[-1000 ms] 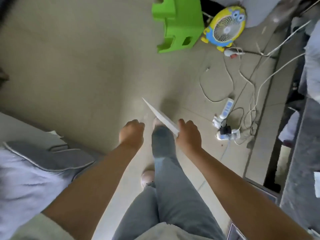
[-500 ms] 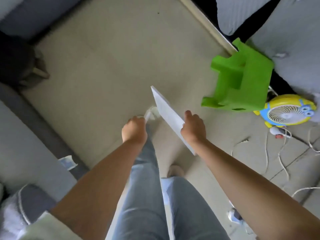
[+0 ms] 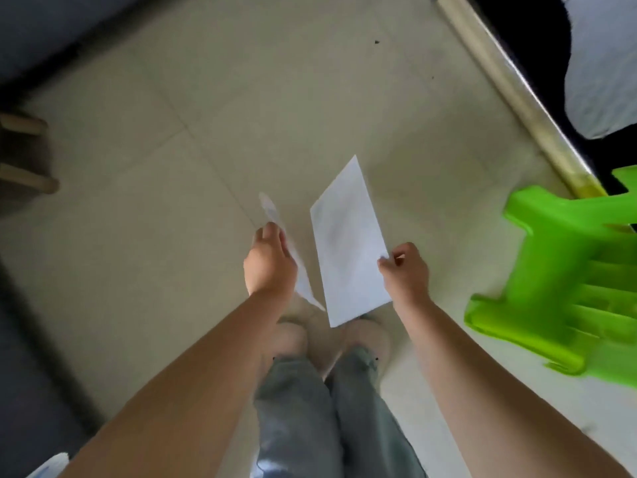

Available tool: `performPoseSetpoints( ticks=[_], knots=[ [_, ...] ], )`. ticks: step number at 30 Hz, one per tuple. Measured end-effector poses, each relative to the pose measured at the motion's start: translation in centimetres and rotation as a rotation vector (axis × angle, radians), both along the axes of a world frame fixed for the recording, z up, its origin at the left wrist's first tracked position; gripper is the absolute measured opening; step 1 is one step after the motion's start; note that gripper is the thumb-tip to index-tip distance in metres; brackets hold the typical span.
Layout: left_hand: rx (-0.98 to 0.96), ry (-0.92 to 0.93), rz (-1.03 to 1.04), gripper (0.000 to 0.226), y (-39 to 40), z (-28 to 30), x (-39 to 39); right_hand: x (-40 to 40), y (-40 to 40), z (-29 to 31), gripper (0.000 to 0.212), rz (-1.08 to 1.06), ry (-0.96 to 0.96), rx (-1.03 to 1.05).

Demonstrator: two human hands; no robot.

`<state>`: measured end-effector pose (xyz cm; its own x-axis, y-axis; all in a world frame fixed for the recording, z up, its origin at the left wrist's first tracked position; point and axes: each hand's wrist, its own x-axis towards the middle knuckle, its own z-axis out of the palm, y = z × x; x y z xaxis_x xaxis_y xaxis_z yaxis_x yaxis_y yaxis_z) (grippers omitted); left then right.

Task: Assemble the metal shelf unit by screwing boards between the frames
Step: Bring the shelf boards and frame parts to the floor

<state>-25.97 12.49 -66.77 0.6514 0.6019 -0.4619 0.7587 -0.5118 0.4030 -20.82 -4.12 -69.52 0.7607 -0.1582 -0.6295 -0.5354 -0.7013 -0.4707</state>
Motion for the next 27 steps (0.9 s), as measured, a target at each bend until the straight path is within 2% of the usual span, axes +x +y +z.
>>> performPoseSetpoints(
  ticks=[3, 5, 6, 8, 10, 14, 16, 19, 22, 24, 27],
  knots=[
    [-0.002, -0.095, 0.088, 0.011, 0.4, -5.9, 1.6, 1.4, -0.7, -5.8, 0.024, -0.077, -0.079, 0.064],
    [0.011, 0.001, 0.113, 0.014, 1.2, -10.0, 1.3, 1.8, -1.2, -9.4, 0.031, -0.160, -0.088, 0.086],
    [0.024, 0.105, 0.042, 0.022, 1.8, -12.2, 0.8, 1.8, -1.3, -11.2, 0.027, -0.163, -0.084, 0.077],
    [0.061, 0.358, -0.275, 0.037, 2.4, -16.0, -0.4, 1.5, -1.8, -14.7, 0.016, -0.056, -0.023, 0.000],
    [0.111, 0.526, -0.513, 0.039, 3.2, -19.0, -1.4, 0.9, -2.2, -17.5, 0.014, 0.070, 0.058, -0.103],
    [0.251, 0.698, -0.666, 0.038, 5.1, -22.8, -1.7, 0.7, -2.2, -21.3, 0.026, 0.076, 0.162, -0.260],
    [0.324, 0.778, -0.753, 0.042, 5.5, -23.5, -1.4, 0.7, -2.1, -22.3, 0.032, 0.122, 0.199, -0.328],
    [0.329, 0.889, -0.832, 0.055, 4.4, -23.0, -0.4, 0.1, -1.4, -22.3, 0.040, 0.268, 0.268, -0.402],
    [0.341, 0.819, -0.987, 0.056, 1.6, -21.0, 0.9, -0.3, -0.4, -19.9, 0.039, 0.392, 0.331, -0.407],
    [0.339, 0.734, -1.066, 0.056, -0.5, -18.8, 1.9, -0.3, -0.1, -17.2, 0.037, 0.438, 0.284, -0.379],
    [0.331, 0.650, -1.147, 0.058, -3.8, -13.8, 3.7, -0.6, -1.0, -11.4, 0.034, 0.499, 0.076, -0.343]
  ],
)
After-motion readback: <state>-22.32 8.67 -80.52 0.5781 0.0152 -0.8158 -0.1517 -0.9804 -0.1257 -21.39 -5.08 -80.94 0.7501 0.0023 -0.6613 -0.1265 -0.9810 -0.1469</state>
